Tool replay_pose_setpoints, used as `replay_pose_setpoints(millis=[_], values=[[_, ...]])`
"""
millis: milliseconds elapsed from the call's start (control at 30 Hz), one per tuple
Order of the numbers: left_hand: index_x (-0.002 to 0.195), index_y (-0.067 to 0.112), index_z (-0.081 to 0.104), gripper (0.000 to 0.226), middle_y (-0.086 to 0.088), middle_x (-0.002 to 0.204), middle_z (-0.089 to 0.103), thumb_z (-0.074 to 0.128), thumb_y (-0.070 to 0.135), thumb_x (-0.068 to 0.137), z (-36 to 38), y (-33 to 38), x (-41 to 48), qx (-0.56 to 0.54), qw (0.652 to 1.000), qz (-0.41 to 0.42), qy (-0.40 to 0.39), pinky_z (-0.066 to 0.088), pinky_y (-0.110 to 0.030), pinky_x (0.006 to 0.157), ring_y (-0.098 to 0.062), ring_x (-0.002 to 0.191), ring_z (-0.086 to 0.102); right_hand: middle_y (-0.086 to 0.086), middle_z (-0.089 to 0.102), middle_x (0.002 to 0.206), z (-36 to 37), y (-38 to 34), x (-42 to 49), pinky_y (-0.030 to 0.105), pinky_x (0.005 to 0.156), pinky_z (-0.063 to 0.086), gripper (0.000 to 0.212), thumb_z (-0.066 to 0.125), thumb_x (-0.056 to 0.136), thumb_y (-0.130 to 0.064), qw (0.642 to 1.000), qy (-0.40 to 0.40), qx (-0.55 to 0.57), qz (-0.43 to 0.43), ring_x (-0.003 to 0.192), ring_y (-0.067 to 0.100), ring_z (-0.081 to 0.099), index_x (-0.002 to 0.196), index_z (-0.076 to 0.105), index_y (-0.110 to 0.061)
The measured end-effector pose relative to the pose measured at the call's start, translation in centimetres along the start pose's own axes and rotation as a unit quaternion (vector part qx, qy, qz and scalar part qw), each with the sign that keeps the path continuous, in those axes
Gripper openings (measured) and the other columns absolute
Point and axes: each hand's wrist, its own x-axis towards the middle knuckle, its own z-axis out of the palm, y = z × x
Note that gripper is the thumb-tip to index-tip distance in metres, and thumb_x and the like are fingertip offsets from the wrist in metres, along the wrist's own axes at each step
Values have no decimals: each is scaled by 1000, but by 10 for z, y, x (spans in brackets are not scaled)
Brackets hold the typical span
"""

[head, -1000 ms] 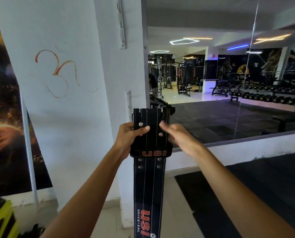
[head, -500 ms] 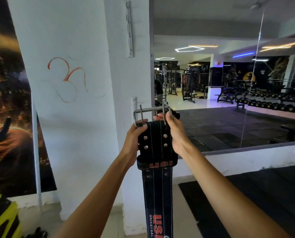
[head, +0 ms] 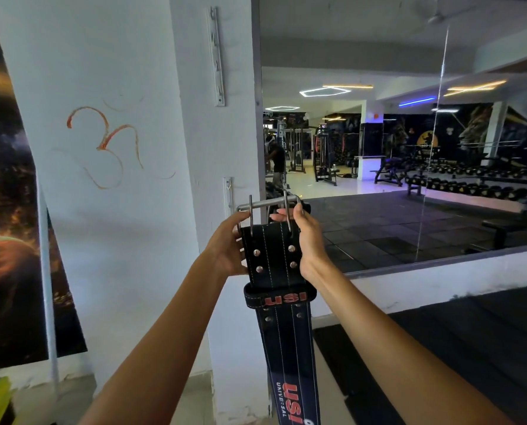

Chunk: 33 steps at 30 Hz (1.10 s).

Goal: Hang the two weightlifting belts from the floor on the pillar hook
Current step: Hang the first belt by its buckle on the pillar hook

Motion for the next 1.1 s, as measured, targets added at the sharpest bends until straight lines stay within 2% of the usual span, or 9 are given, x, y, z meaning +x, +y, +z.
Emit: replay_pose_setpoints(millis=[200,333,467,533,633,733,867,1000,1100], values=[[103,12,64,53,-10,105,67,51,58,79,5,5,12,54,998,-34,4,42,-51,94,-30,103,60,-2,74,83,4,8,1,54,99,42,38,43,92,-42,1000,26,2,9,103,32,63,72,69,-24],[96,14,64,42,-11,101,67,52,51,80,5,11,10,48,997,-42,-36,33,-57,101,-32,105,57,0,73,84,4,7,4,51,96,46,36,43,93,-41,999,27,13,14,99,31,64,75,69,-23],[92,19,64,24,-7,95,64,46,35,88,1,3,2,64,987,34,-140,46,-46,84,-25,93,57,4,71,86,-3,2,10,44,86,50,36,43,94,-36,998,31,43,43,81,24,66,78,68,-16],[97,16,64,22,-9,97,62,45,26,91,1,-8,2,78,981,110,-138,49,-40,78,-24,91,58,4,70,85,-6,2,12,41,84,50,35,43,94,-35,997,29,48,48,79,22,66,81,66,-13],[78,15,58,20,6,70,60,49,19,95,9,-22,0,161,947,279,-4,48,-23,63,-9,69,58,3,72,88,-6,7,13,44,92,48,36,43,93,-38,997,23,42,64,93,26,65,83,67,-14],[67,15,45,36,9,56,50,39,33,98,21,-30,4,156,889,398,164,38,-9,49,-4,53,48,4,74,90,0,12,14,47,100,43,45,44,89,-49,995,3,-1,101,103,27,63,78,71,-16],[67,11,46,46,0,59,47,28,38,100,25,-33,19,151,857,425,250,38,-14,51,-11,57,46,10,73,88,4,6,25,34,76,50,72,43,78,-69,981,-8,-54,187,84,23,66,93,72,-5],[66,9,47,48,0,60,48,27,38,100,21,-25,43,163,853,415,270,39,-25,58,-13,59,46,6,73,75,-3,7,54,34,75,50,52,47,84,-56,966,-90,-7,244,79,21,66,78,70,-9],[66,9,47,49,0,60,49,27,38,100,18,-12,64,171,840,422,296,38,-27,59,-13,59,47,5,75,85,0,11,78,34,78,51,38,48,89,-44,960,-123,17,249,86,20,67,92,69,-12]])
